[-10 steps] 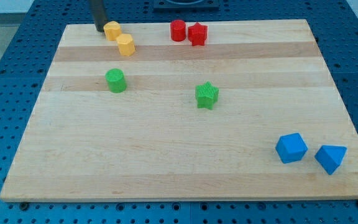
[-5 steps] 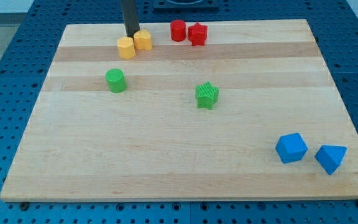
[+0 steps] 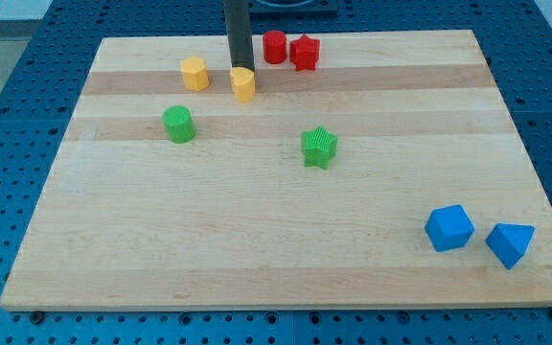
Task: Move the yellow heart towards the bottom of the board
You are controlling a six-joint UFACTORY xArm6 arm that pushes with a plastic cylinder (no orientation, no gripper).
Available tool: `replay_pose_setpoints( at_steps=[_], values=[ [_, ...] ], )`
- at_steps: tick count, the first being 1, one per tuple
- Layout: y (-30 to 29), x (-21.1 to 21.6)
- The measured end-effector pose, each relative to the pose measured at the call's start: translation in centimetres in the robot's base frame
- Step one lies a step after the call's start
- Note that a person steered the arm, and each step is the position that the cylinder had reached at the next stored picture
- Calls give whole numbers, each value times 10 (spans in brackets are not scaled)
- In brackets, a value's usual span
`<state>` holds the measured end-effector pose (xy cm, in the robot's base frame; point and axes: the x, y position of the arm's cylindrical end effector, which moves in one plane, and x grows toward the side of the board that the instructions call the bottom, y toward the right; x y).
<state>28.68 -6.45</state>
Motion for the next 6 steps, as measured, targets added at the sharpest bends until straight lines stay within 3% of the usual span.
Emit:
replay_pose_setpoints(
  at_steps=[3, 6],
  values=[
    [8, 89],
    [-22, 170]
  ],
)
